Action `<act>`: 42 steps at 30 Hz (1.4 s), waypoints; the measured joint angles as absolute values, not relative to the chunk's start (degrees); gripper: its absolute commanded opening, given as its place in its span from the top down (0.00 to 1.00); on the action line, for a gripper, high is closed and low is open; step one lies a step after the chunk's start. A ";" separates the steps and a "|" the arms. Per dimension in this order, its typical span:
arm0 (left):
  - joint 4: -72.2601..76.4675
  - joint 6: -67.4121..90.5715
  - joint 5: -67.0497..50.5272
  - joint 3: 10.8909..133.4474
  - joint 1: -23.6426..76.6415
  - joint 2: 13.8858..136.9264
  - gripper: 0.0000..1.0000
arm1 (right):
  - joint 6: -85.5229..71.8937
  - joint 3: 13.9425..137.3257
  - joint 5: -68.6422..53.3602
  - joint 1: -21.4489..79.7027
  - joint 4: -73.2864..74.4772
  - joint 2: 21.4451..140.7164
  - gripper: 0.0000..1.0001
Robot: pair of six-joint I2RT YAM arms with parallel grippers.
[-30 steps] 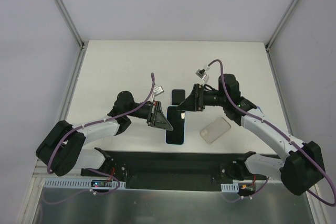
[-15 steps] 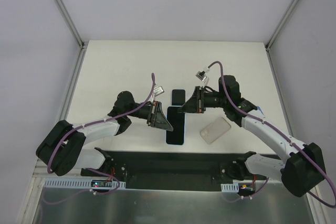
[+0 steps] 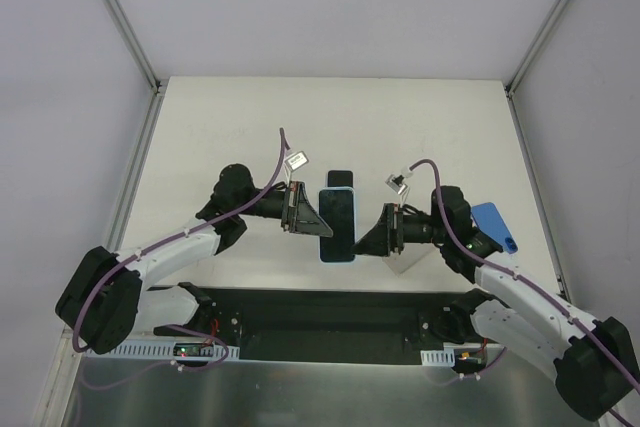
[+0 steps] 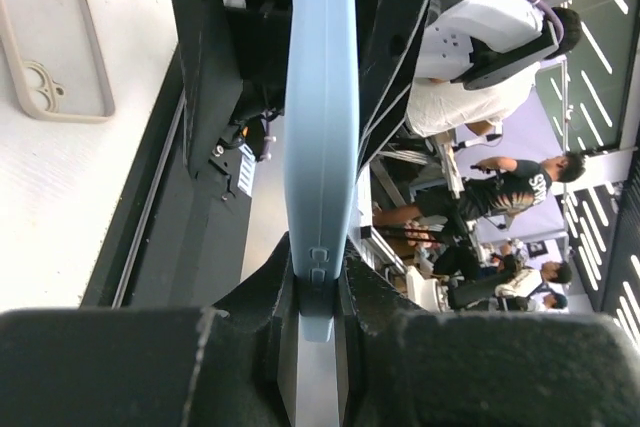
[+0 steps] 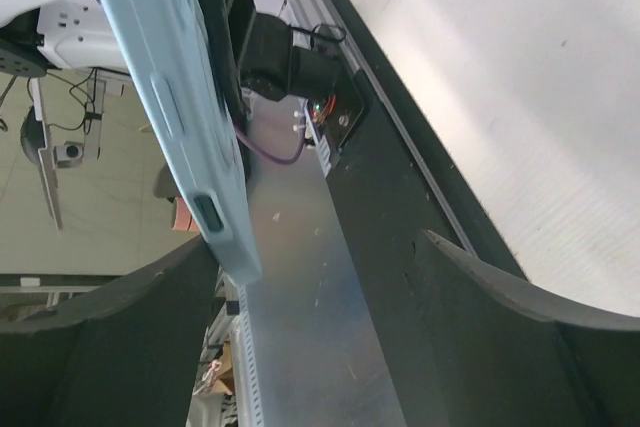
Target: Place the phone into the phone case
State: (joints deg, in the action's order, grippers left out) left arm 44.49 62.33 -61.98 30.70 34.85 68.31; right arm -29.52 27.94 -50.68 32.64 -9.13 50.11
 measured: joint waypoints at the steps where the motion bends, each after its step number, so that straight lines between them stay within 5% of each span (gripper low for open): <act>1: 44.03 61.93 -61.34 31.03 34.85 67.96 1.00 | -30.52 25.87 -50.83 32.91 -10.33 49.04 0.20; 8: 41.28 61.43 -57.95 31.29 34.89 67.72 1.00 | -32.91 23.73 -51.29 34.68 -15.22 47.29 0.32; 17: 39.42 60.07 -56.34 32.08 34.87 68.62 1.00 | -34.50 23.77 -50.09 35.07 -17.54 48.34 0.94; 22: 25.50 53.08 -53.12 37.12 34.94 69.01 1.00 | -34.70 23.81 -46.15 35.29 -14.59 48.29 0.99; 25: 16.60 47.99 -51.07 41.17 35.27 69.23 1.00 | -33.69 25.39 -42.70 35.92 -10.92 48.27 0.88; 32: 10.15 43.13 -49.78 44.05 35.18 70.19 1.00 | -32.29 28.60 -34.52 36.56 -3.05 47.99 0.27; 35: 5.52 40.38 -48.73 44.05 34.22 71.16 1.00 | -30.81 28.75 -30.26 36.58 1.17 46.19 0.11; 38: -0.51 36.95 -47.92 44.97 31.14 72.84 1.00 | -28.56 29.58 -26.26 36.56 7.05 43.42 0.02; 42: -9.10 32.53 -45.69 50.06 24.01 80.66 1.00 | -24.56 32.95 -19.81 36.56 15.77 38.96 0.00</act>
